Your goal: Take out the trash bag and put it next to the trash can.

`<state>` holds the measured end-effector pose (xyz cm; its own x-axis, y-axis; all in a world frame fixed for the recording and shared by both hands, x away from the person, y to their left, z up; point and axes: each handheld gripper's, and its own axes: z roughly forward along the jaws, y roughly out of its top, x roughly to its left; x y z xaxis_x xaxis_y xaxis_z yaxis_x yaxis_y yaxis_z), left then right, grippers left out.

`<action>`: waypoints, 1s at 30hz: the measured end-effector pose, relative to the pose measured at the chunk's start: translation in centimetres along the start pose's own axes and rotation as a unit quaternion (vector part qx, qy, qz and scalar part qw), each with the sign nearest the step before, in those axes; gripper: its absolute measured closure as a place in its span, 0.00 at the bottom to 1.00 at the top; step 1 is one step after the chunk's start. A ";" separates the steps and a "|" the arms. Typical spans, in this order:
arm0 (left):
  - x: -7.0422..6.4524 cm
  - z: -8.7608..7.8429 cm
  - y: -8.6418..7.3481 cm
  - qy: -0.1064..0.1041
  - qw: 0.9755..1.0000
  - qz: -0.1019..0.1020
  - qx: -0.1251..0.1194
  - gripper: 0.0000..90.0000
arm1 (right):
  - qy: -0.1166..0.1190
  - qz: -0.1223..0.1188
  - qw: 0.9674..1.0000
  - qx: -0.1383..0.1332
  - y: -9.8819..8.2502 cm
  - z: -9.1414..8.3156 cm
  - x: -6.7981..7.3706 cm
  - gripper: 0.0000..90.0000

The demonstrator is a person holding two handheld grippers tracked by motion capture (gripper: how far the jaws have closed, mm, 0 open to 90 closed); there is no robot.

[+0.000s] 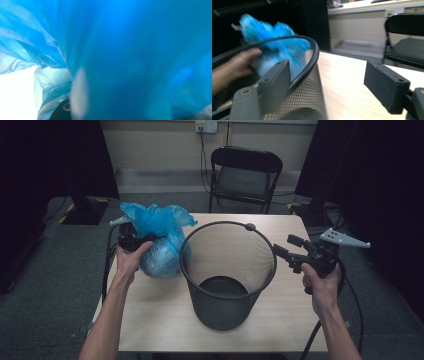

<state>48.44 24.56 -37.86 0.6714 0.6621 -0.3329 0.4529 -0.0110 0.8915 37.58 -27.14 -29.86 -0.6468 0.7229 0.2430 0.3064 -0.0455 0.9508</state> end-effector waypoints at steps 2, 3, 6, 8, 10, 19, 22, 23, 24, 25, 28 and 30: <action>0.2 0.4 -1.0 0.003 1.000 -0.015 -0.001 1.00 | -0.021 0.000 1.000 -0.002 -0.4 -0.5 -0.3 0.23; 0.3 0.5 -1.4 0.006 1.000 -0.015 0.005 1.00 | -0.022 0.003 1.000 -0.002 -0.6 -0.6 -0.5 0.23; 0.6 0.8 -2.6 0.007 1.000 -0.021 0.013 1.00 | -0.033 -0.001 0.999 0.009 -1.6 -1.0 -0.8 0.23; 0.9 1.0 -3.0 0.001 1.000 -0.022 0.013 1.00 | -0.033 0.004 0.999 0.013 -2.4 -1.0 -1.2 0.22; 1.1 1.2 -3.2 0.009 1.000 -0.016 0.023 0.99 | -0.037 0.006 0.999 0.020 -3.1 -0.8 -1.4 0.20; 1.1 3.6 -4.7 0.005 0.999 -0.027 0.029 0.99 | -0.039 0.002 0.997 0.065 -7.4 0.3 -1.9 0.18; 1.5 4.3 -4.3 -0.006 0.999 -0.026 0.028 1.00 | -0.041 0.008 0.997 0.073 -8.7 0.5 -2.4 0.18; 1.5 4.5 -3.9 0.001 0.999 -0.023 0.024 1.00 | -0.043 0.010 0.996 0.077 -9.1 0.7 -2.6 0.18; 1.4 4.7 -3.3 0.011 0.999 -0.022 0.025 1.00 | -0.047 0.013 0.995 0.083 -9.6 0.8 -2.8 0.18; 1.6 4.7 -2.8 0.006 0.999 -0.014 0.028 0.99 | -0.048 0.016 0.995 0.088 -10.0 1.0 -3.0 0.18; 1.3 4.6 -1.8 0.001 1.000 -0.002 0.007 0.99 | -0.043 0.022 0.993 0.105 -11.2 1.5 -3.2 0.18; 0.8 4.7 -1.9 0.001 1.000 -0.021 -0.007 0.98 | -0.040 0.017 0.992 0.118 -11.8 1.8 -3.0 0.18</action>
<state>50.85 21.63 -41.30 0.6507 0.6632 -0.3699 0.4725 0.0278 0.8809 37.16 -27.58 -42.18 -0.5788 0.7766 0.2487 0.4882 0.0857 0.8685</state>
